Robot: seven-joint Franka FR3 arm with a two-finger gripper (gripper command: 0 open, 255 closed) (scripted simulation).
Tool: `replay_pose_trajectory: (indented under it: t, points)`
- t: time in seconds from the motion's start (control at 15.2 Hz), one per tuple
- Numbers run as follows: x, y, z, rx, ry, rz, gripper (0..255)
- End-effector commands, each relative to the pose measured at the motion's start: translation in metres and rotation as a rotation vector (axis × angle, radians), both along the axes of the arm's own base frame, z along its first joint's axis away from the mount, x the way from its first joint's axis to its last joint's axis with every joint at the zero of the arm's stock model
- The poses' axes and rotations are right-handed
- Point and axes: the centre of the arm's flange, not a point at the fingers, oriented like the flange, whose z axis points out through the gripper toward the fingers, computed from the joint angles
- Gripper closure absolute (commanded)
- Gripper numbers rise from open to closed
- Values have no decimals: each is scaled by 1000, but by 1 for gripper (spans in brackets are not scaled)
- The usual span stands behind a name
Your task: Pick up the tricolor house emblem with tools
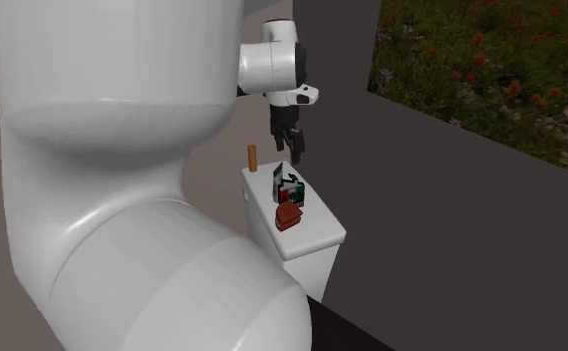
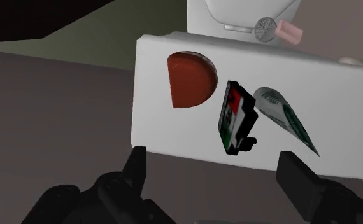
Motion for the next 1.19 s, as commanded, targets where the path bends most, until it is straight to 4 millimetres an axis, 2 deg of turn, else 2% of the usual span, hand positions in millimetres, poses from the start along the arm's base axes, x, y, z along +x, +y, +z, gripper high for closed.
replay_pose_trajectory:
  t: [0.0,0.4,0.86,0.99,1.06,1.12]
  points:
    - [16,10,-19,-4,-5,-29,0]
    - [63,42,-71,-15,-16,-106,0]
    - [63,42,-108,-15,-16,-106,0]
    - [63,42,-111,-15,-16,-106,0]
    - [63,42,-111,-15,-16,-106,255]
    - [63,42,-112,-15,-16,-106,255]
